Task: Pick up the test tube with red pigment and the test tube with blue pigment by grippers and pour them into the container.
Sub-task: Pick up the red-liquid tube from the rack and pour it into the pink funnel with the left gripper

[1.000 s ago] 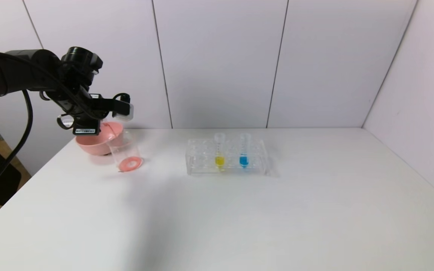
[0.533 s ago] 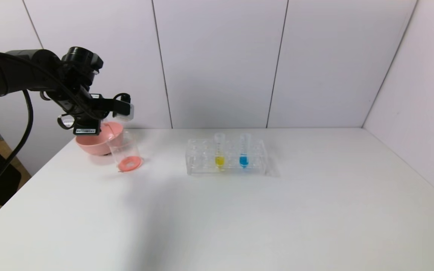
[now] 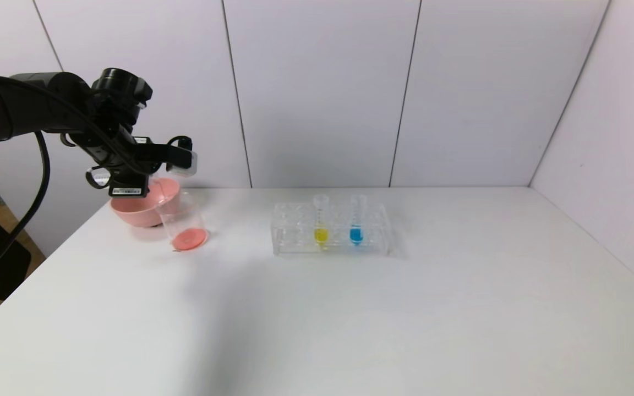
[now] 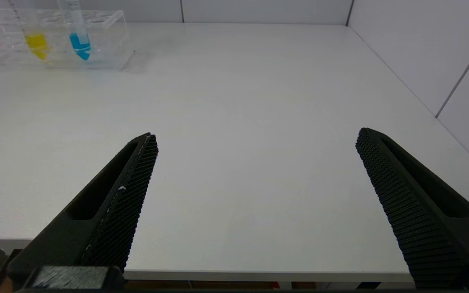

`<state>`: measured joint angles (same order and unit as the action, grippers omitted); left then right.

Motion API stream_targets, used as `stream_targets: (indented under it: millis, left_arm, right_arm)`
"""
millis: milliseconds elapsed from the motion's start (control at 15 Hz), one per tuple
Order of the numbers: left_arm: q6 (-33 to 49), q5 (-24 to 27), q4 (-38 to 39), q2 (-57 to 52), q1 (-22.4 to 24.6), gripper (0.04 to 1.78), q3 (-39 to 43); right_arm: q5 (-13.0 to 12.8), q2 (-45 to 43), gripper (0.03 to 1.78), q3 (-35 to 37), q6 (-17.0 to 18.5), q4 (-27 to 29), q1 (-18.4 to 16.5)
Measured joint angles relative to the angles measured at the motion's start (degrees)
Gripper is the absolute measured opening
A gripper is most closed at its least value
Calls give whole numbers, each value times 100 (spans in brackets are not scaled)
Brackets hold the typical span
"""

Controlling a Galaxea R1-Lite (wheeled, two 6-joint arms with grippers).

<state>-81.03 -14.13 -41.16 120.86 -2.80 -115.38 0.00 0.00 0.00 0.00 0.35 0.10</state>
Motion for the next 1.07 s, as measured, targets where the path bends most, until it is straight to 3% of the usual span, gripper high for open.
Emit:
stream_targets:
  millis: [1067]
  left_arm:
    - [-88,-74,-10,0,-28,47,-2]
  right_arm:
    - [0,0,177,0,0,-2,-2]
